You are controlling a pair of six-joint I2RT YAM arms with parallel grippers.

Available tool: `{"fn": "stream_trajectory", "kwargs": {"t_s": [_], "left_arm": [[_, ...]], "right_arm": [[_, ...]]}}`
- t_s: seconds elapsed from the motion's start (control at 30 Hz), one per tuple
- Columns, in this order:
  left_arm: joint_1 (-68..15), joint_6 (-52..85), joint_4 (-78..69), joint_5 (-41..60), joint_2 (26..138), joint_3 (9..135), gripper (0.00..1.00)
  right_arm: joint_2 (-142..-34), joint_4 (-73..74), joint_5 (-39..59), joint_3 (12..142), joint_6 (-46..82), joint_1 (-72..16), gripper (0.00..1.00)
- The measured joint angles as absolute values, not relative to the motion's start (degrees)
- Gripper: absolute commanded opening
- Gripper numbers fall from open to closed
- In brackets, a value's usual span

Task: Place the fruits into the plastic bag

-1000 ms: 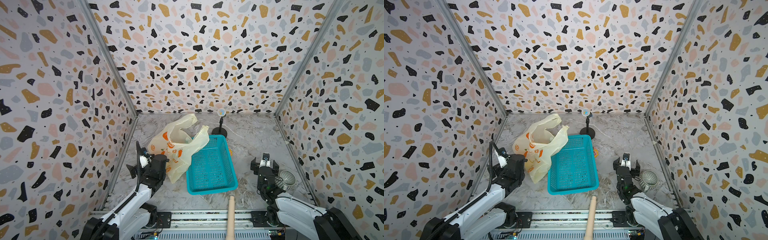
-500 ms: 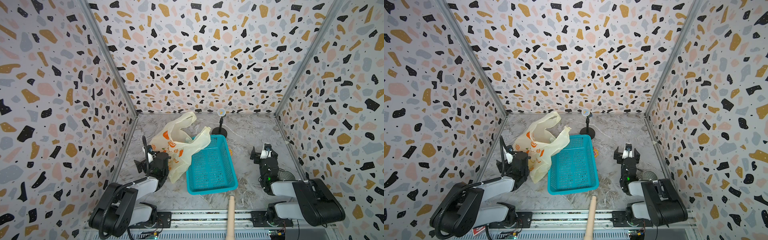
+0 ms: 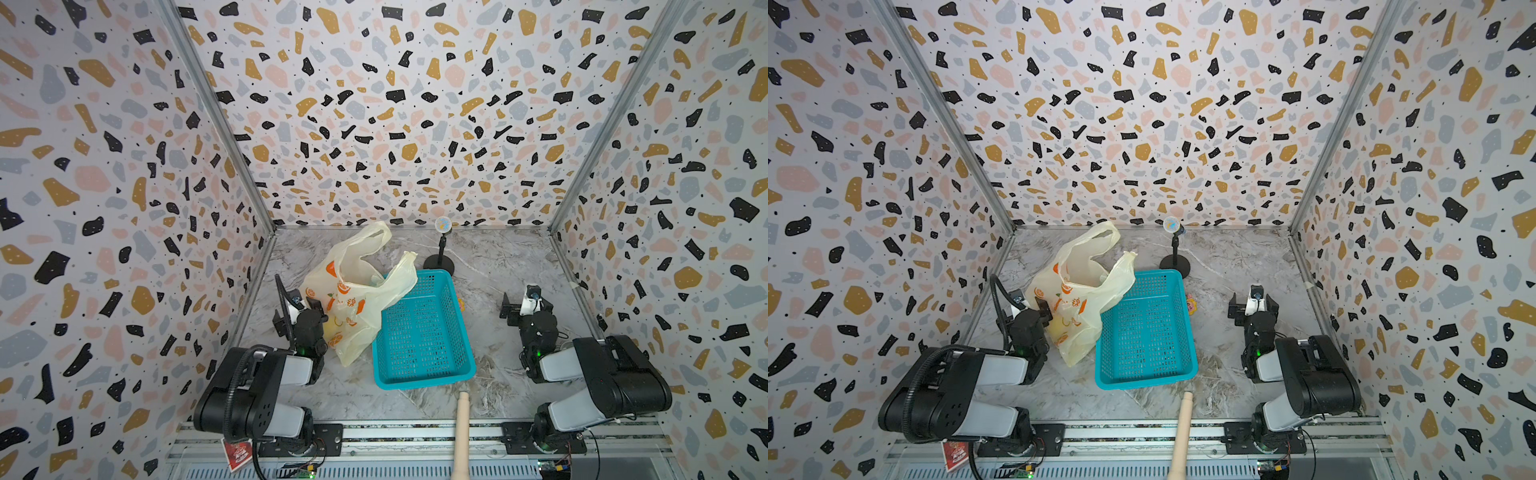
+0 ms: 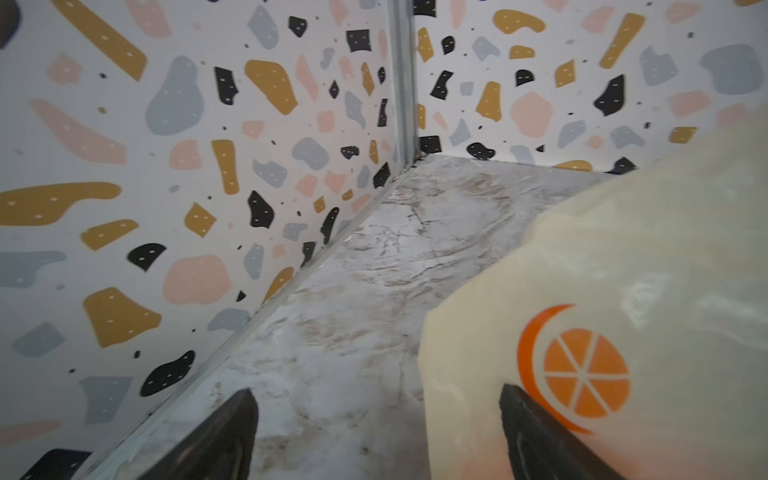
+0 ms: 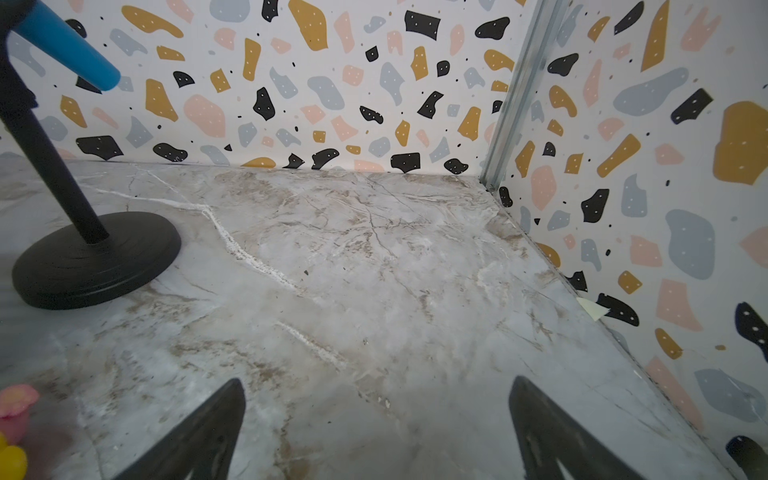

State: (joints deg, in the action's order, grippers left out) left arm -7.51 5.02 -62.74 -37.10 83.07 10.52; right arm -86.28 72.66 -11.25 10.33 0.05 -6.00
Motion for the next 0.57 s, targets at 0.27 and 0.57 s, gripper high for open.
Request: {"fn": "stream_trajectory", "kwargs": {"t_s": [0.27, 0.57], "left_arm": [[-7.27, 3.68, -65.89, -33.19, 83.15, 10.41, 0.95], [-7.20, 3.60, -66.13, -32.34, 83.15, 10.41, 0.95]], "right_arm": [[-86.28, 72.60, -10.96, 10.33, 0.12, -5.98, 0.99], [-86.35, 71.16, -9.41, 11.27, 0.14, -5.13, 0.99]]}}
